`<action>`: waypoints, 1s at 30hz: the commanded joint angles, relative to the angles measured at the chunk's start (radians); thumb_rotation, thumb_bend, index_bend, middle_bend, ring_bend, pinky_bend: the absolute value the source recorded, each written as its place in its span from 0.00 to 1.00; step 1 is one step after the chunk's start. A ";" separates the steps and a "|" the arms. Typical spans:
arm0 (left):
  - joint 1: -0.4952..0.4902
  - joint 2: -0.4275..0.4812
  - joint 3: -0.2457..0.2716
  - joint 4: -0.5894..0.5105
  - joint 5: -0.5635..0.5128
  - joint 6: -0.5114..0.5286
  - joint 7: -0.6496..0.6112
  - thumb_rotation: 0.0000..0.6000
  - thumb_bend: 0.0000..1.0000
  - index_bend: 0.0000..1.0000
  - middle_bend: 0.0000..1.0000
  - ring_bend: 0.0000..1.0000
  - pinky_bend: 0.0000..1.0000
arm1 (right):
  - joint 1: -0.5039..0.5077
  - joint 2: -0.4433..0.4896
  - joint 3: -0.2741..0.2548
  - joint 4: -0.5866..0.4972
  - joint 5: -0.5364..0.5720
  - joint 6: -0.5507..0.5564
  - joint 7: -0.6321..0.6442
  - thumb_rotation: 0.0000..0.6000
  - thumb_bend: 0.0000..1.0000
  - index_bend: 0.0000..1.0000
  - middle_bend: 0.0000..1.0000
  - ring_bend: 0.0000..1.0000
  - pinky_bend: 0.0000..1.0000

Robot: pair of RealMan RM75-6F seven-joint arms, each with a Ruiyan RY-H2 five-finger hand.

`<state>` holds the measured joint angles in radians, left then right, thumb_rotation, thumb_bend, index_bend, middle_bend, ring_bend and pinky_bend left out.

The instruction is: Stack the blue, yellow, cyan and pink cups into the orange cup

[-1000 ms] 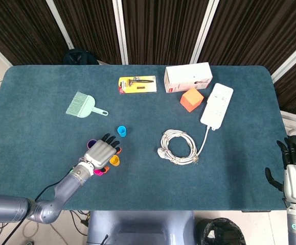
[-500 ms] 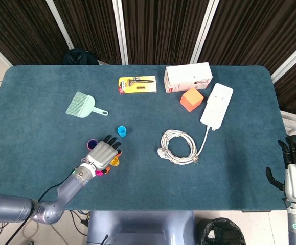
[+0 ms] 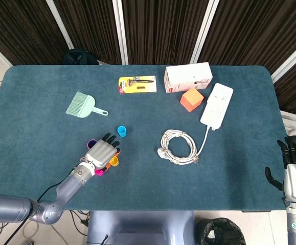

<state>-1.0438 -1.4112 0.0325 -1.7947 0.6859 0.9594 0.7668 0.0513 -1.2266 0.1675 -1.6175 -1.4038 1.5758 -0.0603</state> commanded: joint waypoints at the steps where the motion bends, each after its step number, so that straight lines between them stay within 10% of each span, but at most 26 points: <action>1: 0.003 0.011 -0.004 -0.012 0.008 0.015 0.000 1.00 0.35 0.45 0.19 0.00 0.05 | 0.001 -0.001 0.000 0.001 0.001 -0.003 0.000 1.00 0.41 0.11 0.07 0.09 0.09; 30: 0.095 0.261 -0.030 -0.065 0.111 0.041 -0.167 1.00 0.35 0.46 0.21 0.00 0.05 | 0.002 -0.012 0.003 -0.003 -0.002 0.005 -0.009 1.00 0.41 0.11 0.07 0.09 0.09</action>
<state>-0.9639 -1.1517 0.0019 -1.8791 0.7722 1.0111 0.6248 0.0536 -1.2384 0.1703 -1.6206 -1.4063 1.5803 -0.0692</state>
